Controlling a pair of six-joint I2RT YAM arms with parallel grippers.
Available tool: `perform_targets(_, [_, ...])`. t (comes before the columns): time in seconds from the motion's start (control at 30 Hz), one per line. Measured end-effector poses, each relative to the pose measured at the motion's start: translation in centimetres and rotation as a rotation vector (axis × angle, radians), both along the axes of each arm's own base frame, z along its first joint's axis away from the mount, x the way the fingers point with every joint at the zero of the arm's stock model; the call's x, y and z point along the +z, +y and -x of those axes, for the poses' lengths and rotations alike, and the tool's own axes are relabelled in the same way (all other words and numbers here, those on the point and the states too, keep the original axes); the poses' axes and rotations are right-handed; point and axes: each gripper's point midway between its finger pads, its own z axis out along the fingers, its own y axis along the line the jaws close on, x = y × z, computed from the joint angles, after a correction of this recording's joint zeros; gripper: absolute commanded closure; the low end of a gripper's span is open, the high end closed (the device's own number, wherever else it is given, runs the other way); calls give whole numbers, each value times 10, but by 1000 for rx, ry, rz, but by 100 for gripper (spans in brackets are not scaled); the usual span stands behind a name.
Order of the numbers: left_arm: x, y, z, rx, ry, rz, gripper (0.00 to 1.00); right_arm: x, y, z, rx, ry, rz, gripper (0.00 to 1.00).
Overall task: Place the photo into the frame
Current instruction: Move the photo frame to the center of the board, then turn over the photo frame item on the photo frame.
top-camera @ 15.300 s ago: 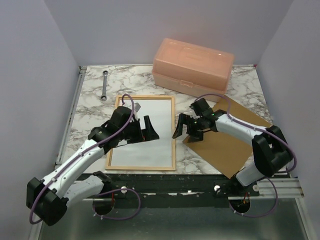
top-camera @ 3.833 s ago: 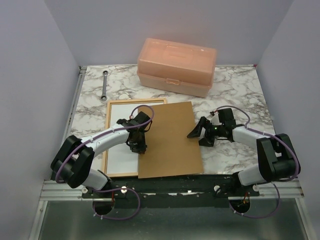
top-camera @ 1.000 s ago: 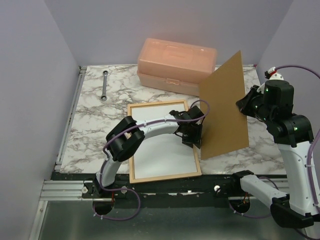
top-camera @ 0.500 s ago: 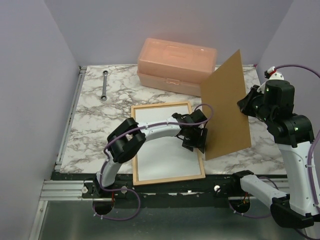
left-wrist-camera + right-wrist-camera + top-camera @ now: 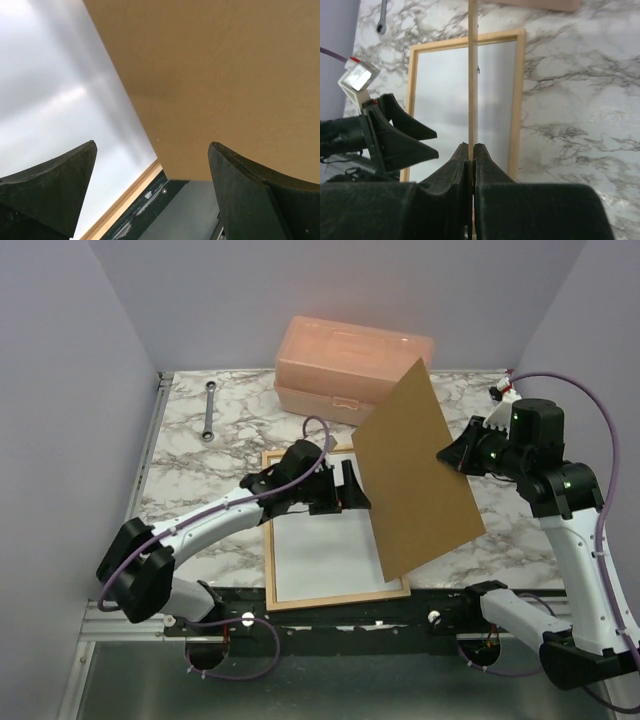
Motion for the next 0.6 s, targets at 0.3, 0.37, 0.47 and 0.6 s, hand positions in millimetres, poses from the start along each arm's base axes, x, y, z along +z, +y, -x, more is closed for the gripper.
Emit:
perform_targets(0.3, [37,73,1,171,-97,102,2,-34,34,-2,125,113,-128,99])
perform_targets(0.37, [53,86,-1,207,-149,108,1,-37,37,-4,126,122,-141,99])
perform_targets(0.47, [63,103,-2,253,-191,75,2,-39,40,-9,125,135,-148,99])
perform_targets(0.6, [56,121,-1,289,-203,-13,2,-45,44,-15,112,158,-130,99])
